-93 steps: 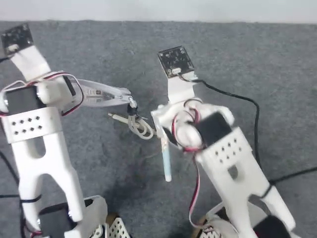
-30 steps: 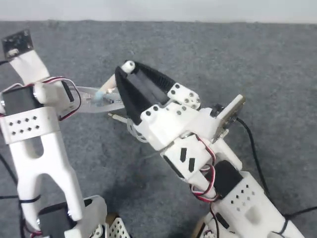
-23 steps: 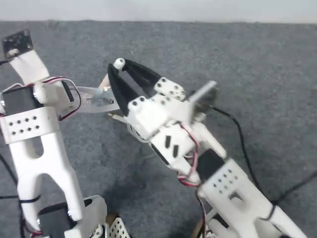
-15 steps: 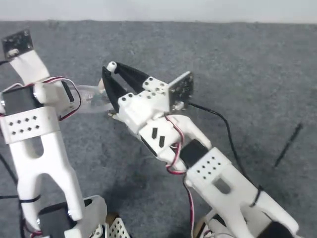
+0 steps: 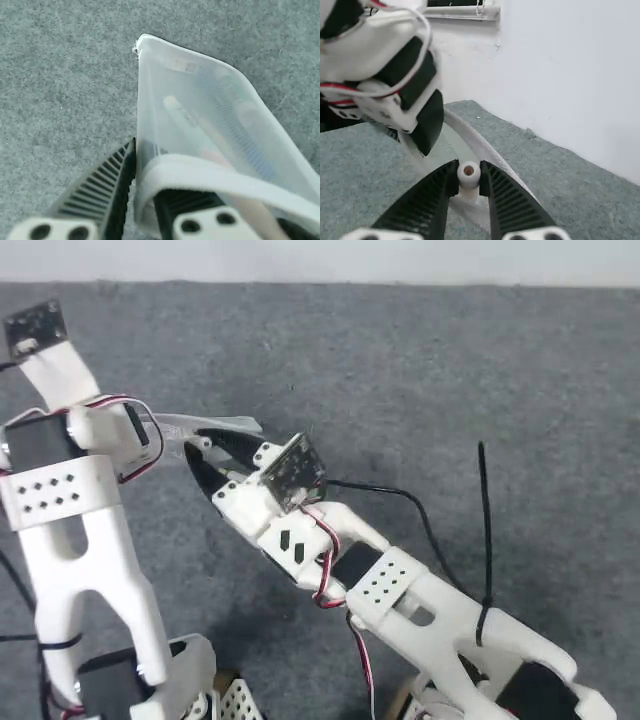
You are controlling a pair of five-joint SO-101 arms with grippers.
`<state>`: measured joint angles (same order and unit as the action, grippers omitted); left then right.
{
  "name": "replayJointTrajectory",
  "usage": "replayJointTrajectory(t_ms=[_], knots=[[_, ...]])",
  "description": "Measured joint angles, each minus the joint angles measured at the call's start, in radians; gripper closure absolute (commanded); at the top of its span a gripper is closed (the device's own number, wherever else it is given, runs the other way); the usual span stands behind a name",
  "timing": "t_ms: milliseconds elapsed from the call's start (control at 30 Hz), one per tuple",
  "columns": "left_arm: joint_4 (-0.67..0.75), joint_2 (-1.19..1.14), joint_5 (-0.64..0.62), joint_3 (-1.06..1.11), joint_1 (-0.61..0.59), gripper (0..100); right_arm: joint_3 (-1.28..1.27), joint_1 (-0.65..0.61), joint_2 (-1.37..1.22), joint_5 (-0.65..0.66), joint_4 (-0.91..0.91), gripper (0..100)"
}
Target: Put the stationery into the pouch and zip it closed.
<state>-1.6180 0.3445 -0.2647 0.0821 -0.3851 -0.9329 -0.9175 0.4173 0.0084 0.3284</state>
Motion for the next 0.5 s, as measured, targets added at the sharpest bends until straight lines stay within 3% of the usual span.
replayJointTrajectory(t_ms=[300, 500], knots=[[0.005, 0.002, 0.0, 0.025, -0.002, 99, 0.0, 0.0, -0.006, 0.012, 0.0, 97.9], [0.023, 0.009, 0.0, 0.052, -0.005, 99, -0.017, -0.006, -0.008, 0.014, 0.0, 85.7]])
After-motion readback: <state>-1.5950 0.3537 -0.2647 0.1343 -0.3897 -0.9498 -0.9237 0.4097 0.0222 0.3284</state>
